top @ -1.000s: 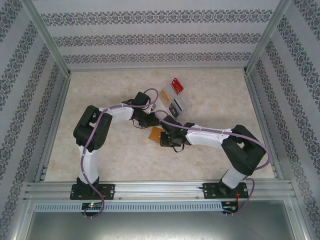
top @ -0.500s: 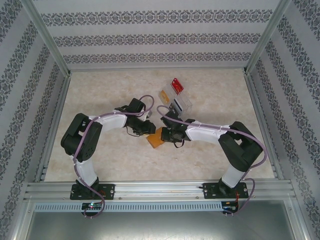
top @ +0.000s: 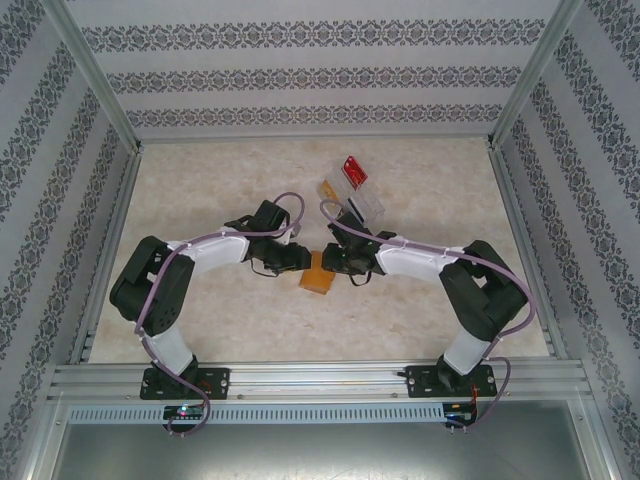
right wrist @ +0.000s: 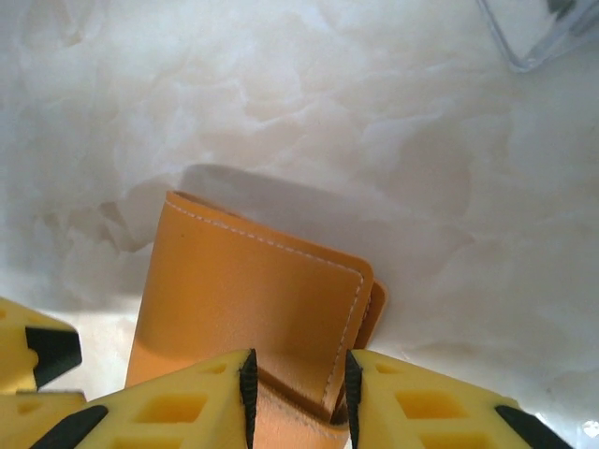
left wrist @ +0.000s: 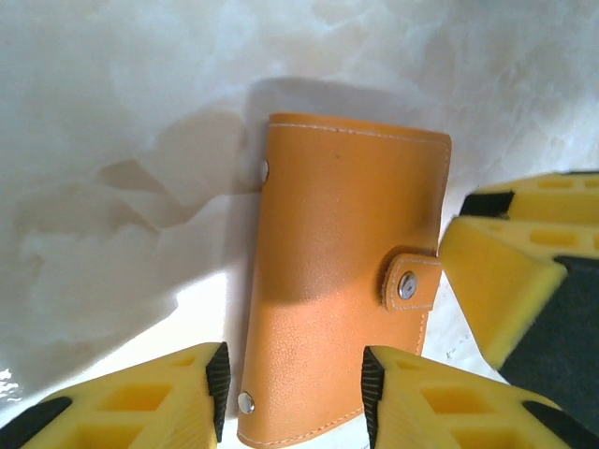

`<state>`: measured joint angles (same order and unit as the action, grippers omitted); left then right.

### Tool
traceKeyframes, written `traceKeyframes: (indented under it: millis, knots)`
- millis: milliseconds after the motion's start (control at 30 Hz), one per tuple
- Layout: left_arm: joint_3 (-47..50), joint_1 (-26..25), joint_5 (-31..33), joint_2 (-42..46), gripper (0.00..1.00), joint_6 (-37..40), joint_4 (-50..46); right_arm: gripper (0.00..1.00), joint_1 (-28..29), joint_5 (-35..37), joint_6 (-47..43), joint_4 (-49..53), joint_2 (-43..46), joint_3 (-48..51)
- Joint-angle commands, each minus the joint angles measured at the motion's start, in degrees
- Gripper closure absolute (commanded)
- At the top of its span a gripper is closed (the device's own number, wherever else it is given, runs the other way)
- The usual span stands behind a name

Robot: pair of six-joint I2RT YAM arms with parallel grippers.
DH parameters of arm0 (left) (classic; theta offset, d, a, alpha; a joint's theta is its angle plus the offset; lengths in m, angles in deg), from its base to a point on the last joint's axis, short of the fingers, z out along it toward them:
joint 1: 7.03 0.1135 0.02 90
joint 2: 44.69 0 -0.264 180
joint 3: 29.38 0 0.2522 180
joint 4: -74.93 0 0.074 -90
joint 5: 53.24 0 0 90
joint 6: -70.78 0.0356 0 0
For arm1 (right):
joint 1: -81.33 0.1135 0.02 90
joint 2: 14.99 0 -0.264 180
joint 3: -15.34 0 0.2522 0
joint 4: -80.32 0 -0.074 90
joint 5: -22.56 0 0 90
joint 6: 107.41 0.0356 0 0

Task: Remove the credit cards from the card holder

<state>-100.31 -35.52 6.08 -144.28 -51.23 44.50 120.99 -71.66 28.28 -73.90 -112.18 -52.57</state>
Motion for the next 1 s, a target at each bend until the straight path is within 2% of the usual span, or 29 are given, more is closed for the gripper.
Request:
traceKeyframes:
  millis: [0, 233, 633, 700, 833, 967]
  knots:
    - [-1.25, -0.16, 1.40, -1.18, 0.55, -2.29, 1.00, 0.69, 1.23, -1.13, 2.47, 1.50, 0.69, 1.78]
    - [-3.43, -0.16, -2.25, -5.37, 0.55, -2.79, 1.23, 0.76, 1.99, -1.58, 3.23, 1.72, -0.97, 2.55]
    - [-3.05, 0.08, -11.98, -6.26, 0.56, -4.79, 5.60, 0.77, 0.55, -2.53, 2.84, -1.78, -2.53, 4.91]
    - [-2.68, 0.26, -12.78, -5.40, 0.60, -5.33, 6.59, 0.77, 0.18, -2.75, 2.81, -2.09, -2.24, 5.19]
    - [-1.80, 0.45, -10.27, -2.74, 0.77, -4.10, 6.07, 0.76, -0.31, -2.55, 1.76, -1.05, -0.09, 4.66]
    - [-0.62, 0.41, -8.84, -0.44, 0.89, -2.77, 6.10, 0.69, -0.58, -1.37, -0.70, 2.79, 3.71, 2.23]
